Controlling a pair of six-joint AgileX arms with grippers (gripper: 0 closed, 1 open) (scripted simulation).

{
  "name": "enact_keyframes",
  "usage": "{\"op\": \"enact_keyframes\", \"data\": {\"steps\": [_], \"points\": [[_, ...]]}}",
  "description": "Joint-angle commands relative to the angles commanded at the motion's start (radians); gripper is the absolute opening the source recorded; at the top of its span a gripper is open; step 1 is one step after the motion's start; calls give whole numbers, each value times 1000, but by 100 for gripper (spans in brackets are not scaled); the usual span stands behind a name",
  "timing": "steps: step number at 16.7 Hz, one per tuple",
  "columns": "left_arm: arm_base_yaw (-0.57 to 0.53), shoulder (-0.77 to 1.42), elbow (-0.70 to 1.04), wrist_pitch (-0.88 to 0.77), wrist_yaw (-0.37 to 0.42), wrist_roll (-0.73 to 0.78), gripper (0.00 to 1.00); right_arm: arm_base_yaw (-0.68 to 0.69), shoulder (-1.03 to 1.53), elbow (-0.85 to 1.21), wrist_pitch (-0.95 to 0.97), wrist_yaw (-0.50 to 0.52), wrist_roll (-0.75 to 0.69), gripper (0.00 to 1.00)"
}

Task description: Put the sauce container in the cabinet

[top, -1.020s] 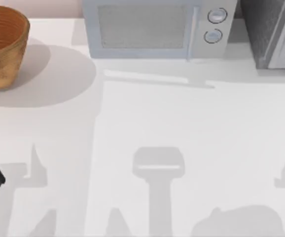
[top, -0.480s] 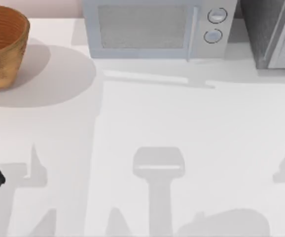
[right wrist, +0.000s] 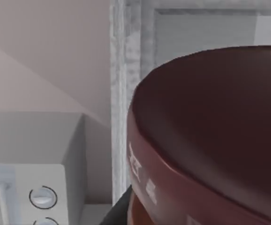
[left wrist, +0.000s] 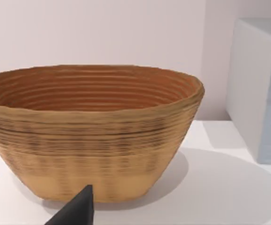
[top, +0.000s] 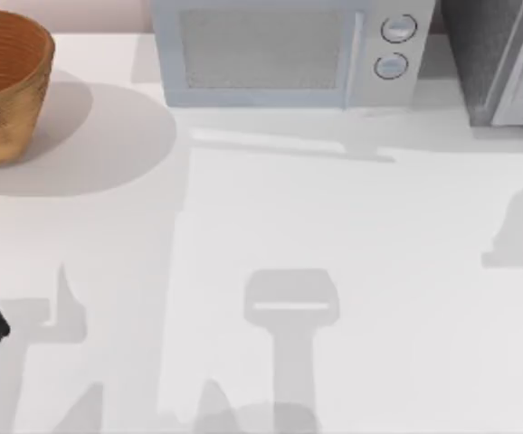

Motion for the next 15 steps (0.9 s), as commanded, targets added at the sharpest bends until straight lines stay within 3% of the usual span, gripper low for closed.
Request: {"op": "enact_keyframes", "data": {"steps": [9, 15], "points": [[0, 0, 0, 0, 0, 0, 100, 84, 541, 733, -212, 72, 14, 0], [0, 0, 0, 0, 0, 0, 100, 119, 800, 1084, -314, 111, 23, 0]]}}
